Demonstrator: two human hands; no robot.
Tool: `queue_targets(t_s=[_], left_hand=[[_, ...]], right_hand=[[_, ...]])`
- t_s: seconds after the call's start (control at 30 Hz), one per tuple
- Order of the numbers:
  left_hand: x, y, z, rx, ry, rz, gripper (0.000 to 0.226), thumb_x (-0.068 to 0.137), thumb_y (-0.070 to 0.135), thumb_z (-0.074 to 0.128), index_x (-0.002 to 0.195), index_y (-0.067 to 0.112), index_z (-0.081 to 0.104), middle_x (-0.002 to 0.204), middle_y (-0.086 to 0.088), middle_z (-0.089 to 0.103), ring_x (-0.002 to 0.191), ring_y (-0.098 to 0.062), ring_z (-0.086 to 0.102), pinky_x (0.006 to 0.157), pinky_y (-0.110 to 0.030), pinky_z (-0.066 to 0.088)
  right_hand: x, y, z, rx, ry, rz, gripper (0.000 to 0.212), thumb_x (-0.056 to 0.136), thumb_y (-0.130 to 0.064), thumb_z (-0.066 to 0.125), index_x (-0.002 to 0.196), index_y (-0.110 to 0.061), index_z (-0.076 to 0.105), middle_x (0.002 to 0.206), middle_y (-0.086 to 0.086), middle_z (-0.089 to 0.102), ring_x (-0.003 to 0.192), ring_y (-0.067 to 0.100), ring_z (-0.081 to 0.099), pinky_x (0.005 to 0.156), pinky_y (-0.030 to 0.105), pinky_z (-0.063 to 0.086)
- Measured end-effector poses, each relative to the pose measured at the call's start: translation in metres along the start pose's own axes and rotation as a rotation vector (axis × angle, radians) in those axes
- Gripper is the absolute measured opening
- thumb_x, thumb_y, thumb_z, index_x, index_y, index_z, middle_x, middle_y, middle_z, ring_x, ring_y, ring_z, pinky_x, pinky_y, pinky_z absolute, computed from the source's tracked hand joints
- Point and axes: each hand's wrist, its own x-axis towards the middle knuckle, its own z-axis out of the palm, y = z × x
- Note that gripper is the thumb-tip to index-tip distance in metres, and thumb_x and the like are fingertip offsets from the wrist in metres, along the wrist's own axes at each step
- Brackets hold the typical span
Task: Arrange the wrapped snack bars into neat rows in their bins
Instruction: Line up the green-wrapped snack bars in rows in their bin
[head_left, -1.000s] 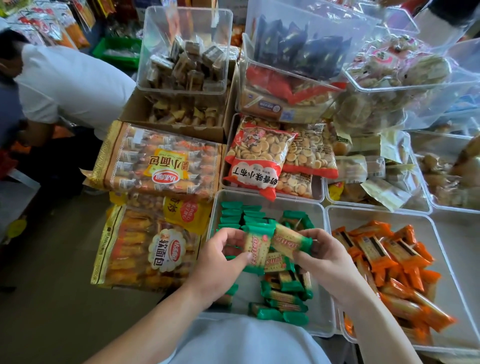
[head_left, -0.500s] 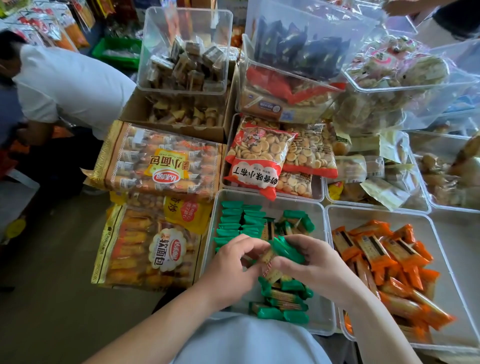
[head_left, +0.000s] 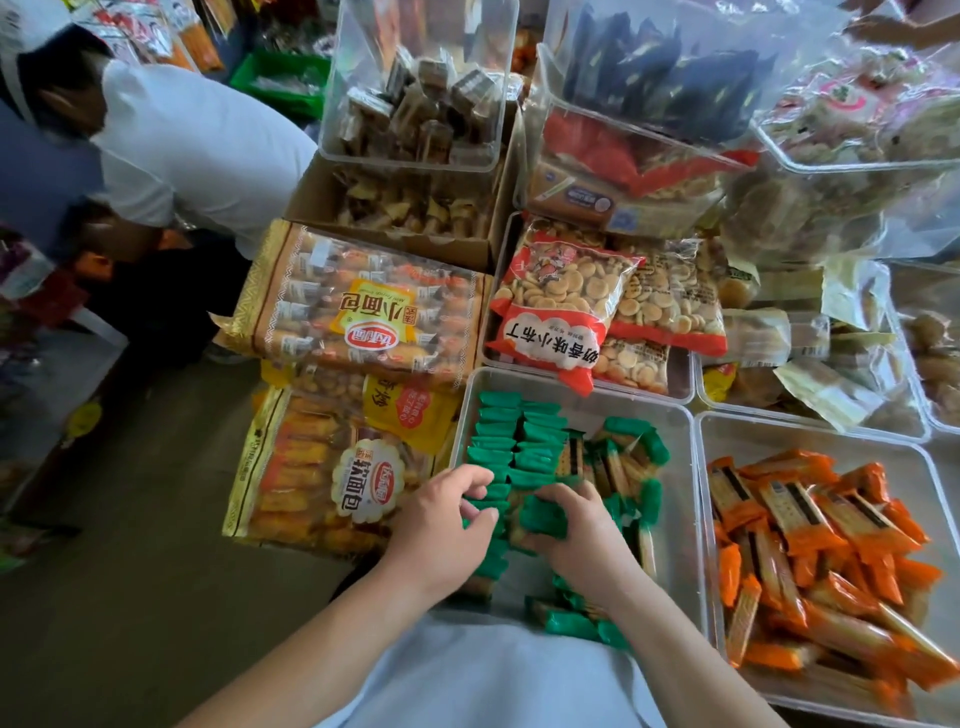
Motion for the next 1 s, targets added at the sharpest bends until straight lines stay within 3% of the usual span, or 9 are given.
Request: queue_targets(t_s=[0.1, 0.2, 0.33, 0.43, 0.53, 0.67, 0.8, 0.9, 1.0], left_hand=[[-0.002, -0.001, -0.002, -0.008, -0.011, -0.009, 0.041, 0.097, 0.025, 0.068, 0.137, 0.030, 0.061, 0.118, 0.017, 0.063, 0.096, -0.001, 0.065, 0.091, -0.026, 0.057], [-0.003, -0.003, -0.004, 0.004, -0.026, -0.004, 0.042, 0.098, 0.027, 0.067, 0.139, 0.030, 0.059, 0.121, 0.016, 0.062, 0.097, -0.001, 0.064, 0.091, -0.024, 0.056], [-0.003, -0.004, -0.005, 0.052, -0.056, 0.034, 0.038, 0.098, 0.027, 0.067, 0.136, 0.029, 0.061, 0.117, 0.017, 0.060, 0.092, -0.002, 0.064, 0.089, -0.026, 0.056], [-0.001, 0.000, 0.001, 0.102, -0.084, 0.095, 0.029, 0.097, 0.025, 0.066, 0.125, 0.029, 0.065, 0.109, 0.017, 0.059, 0.087, -0.002, 0.063, 0.081, -0.020, 0.053], [0.000, 0.008, 0.015, 0.138, -0.191, 0.142, 0.018, 0.098, 0.023, 0.065, 0.116, 0.026, 0.068, 0.105, 0.015, 0.062, 0.088, -0.002, 0.060, 0.079, -0.020, 0.051], [-0.003, 0.016, 0.047, 0.204, -0.450, 0.134, 0.024, 0.098, 0.018, 0.062, 0.120, 0.021, 0.070, 0.116, 0.006, 0.066, 0.105, -0.012, 0.061, 0.094, -0.026, 0.051], [-0.001, 0.013, 0.074, 0.348, -0.605, 0.066, 0.032, 0.098, 0.029, 0.063, 0.128, 0.019, 0.068, 0.129, -0.003, 0.066, 0.118, -0.023, 0.061, 0.097, -0.030, 0.050], [-0.003, 0.009, 0.082, 0.255, -0.694, -0.044, 0.038, 0.100, 0.035, 0.065, 0.136, 0.022, 0.066, 0.133, 0.000, 0.068, 0.121, -0.019, 0.063, 0.102, -0.031, 0.051], [-0.009, 0.006, 0.083, 0.180, -0.722, -0.078, 0.034, 0.103, 0.031, 0.060, 0.134, 0.022, 0.068, 0.129, 0.001, 0.071, 0.118, -0.016, 0.064, 0.106, -0.034, 0.050]], right_hand=[[0.009, 0.000, 0.019, -0.062, 0.075, -0.020, 0.060, 0.084, -0.014, 0.081, 0.138, -0.019, 0.057, 0.125, 0.002, 0.048, 0.106, 0.028, 0.063, 0.086, 0.035, 0.055], [0.013, -0.004, 0.026, -0.003, 0.136, 0.028, 0.062, 0.083, -0.006, 0.078, 0.137, -0.014, 0.048, 0.126, 0.000, 0.042, 0.101, 0.028, 0.061, 0.076, 0.033, 0.050], [0.012, -0.002, 0.028, 0.146, 0.184, 0.097, 0.064, 0.079, -0.008, 0.084, 0.130, -0.011, 0.046, 0.122, -0.005, 0.036, 0.103, 0.019, 0.054, 0.080, 0.024, 0.042], [0.005, 0.001, 0.018, 0.198, 0.194, 0.073, 0.071, 0.076, -0.017, 0.090, 0.132, -0.016, 0.047, 0.123, -0.007, 0.041, 0.101, 0.011, 0.054, 0.084, 0.026, 0.048], [-0.010, 0.011, -0.002, 0.238, 0.259, 0.075, 0.059, 0.083, -0.014, 0.084, 0.133, -0.024, 0.054, 0.124, -0.010, 0.051, 0.099, 0.003, 0.061, 0.083, 0.026, 0.056], [-0.039, 0.031, -0.021, 0.274, 0.362, 0.141, 0.037, 0.090, -0.008, 0.077, 0.124, -0.020, 0.065, 0.115, -0.008, 0.063, 0.101, 0.009, 0.065, 0.081, 0.016, 0.050], [-0.054, 0.041, -0.020, 0.324, 0.269, 0.169, 0.024, 0.094, -0.009, 0.072, 0.113, -0.023, 0.071, 0.105, -0.011, 0.070, 0.096, 0.004, 0.067, 0.075, 0.005, 0.046], [-0.047, 0.040, -0.013, 0.308, 0.163, 0.108, 0.033, 0.098, -0.013, 0.067, 0.127, -0.028, 0.068, 0.113, -0.015, 0.069, 0.092, -0.009, 0.063, 0.077, 0.005, 0.050], [-0.028, 0.037, -0.008, 0.304, -0.004, 0.097, 0.049, 0.104, -0.017, 0.057, 0.148, -0.038, 0.051, 0.125, -0.012, 0.066, 0.107, 0.003, 0.064, 0.088, 0.018, 0.051]])
